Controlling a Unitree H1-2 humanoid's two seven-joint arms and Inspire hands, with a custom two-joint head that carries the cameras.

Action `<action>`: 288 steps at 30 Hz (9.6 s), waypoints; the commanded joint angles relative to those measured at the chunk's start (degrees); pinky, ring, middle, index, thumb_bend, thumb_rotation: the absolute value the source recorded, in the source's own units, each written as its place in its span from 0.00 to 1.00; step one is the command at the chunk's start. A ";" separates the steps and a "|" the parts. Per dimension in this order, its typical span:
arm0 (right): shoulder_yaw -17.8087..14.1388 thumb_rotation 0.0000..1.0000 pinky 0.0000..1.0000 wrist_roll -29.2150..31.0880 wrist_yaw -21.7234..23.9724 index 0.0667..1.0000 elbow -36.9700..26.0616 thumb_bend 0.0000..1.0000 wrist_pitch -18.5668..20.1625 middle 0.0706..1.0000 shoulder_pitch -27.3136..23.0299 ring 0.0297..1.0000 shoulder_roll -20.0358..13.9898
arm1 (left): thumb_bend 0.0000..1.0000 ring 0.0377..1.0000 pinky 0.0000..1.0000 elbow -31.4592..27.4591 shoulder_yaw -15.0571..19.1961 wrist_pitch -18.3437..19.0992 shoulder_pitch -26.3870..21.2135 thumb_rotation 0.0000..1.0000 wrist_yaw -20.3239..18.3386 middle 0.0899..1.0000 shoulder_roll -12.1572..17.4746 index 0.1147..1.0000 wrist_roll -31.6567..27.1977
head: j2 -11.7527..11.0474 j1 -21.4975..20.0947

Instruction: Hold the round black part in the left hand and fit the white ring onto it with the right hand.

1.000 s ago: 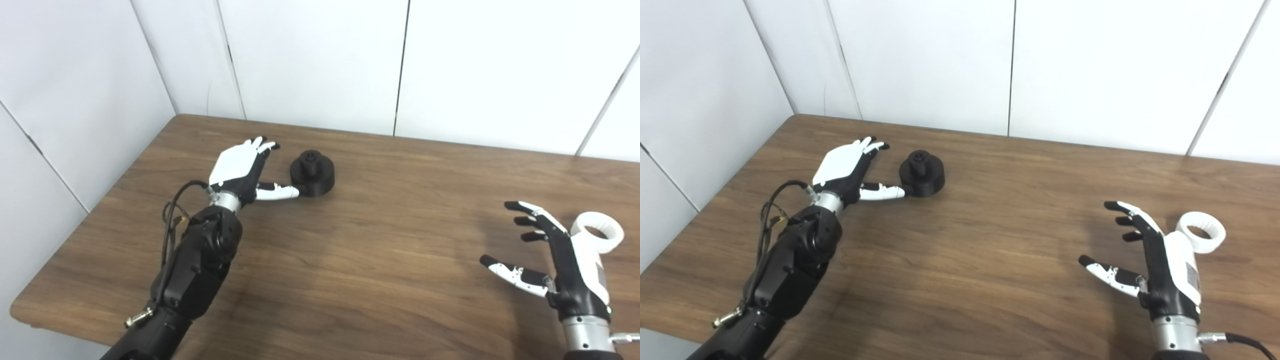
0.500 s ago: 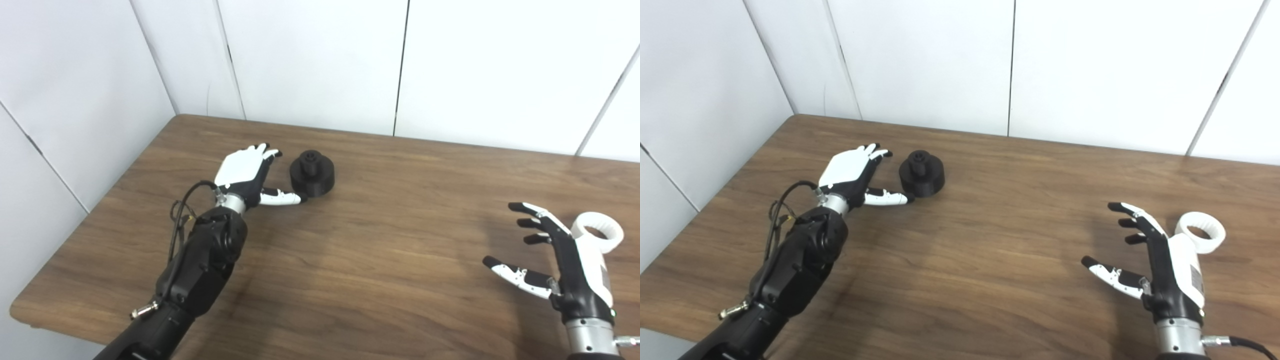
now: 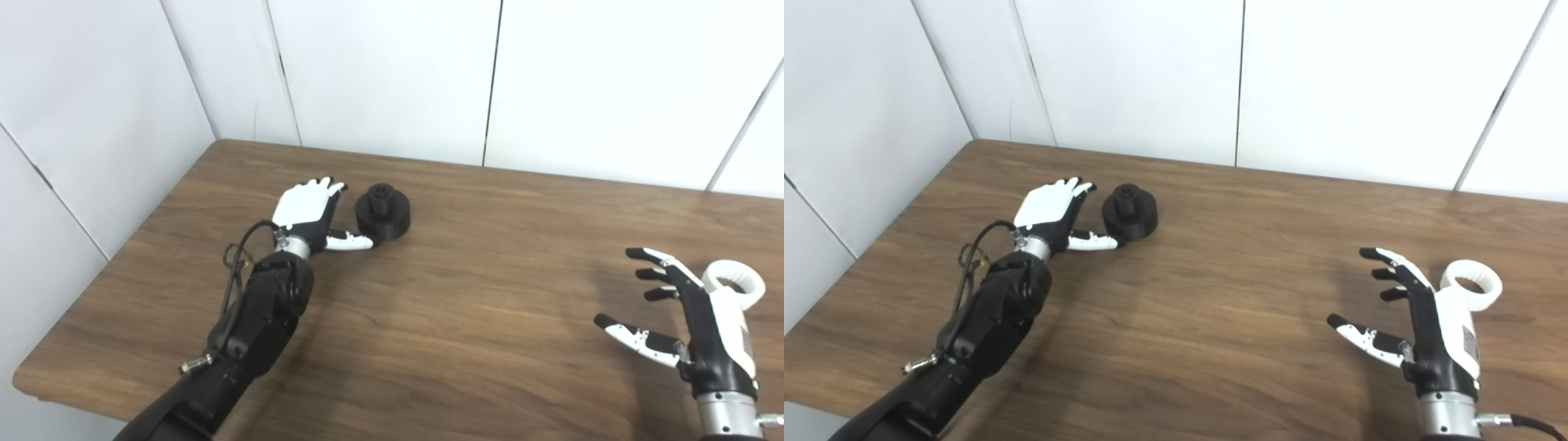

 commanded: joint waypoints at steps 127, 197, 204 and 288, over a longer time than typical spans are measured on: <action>-4.14 0.69 0.80 -26.18 18.84 0.89 7.19 0.93 25.23 1.00 -20.28 0.96 -13.61 | 0.95 1.00 1.00 -19.54 -7.06 -22.84 13.43 0.29 -5.80 1.00 -7.57 0.56 -10.56 | 1.58 -39.55; -1.59 0.14 0.89 -17.69 7.60 0.45 14.91 0.52 21.28 0.82 -18.23 0.83 -16.15 | 0.95 1.00 1.00 -22.30 -5.69 -21.16 13.46 0.34 -8.37 1.00 -7.70 0.56 -10.73 | 4.03 -37.96; -2.09 0.14 0.90 -17.27 7.92 0.45 9.66 0.52 21.88 0.83 -18.40 0.84 -16.39 | 0.95 1.00 1.00 -22.51 -5.55 -20.72 13.40 0.33 -8.40 1.00 -7.85 0.56 -10.68 | 4.20 -37.88; 10.38 0.14 0.90 -20.92 14.83 0.45 -20.05 0.52 11.61 0.87 1.00 0.88 3.77 | 0.96 1.00 1.00 -22.33 -9.42 -13.80 10.60 0.31 -8.46 1.00 -14.52 0.56 -4.56 | 9.85 -15.33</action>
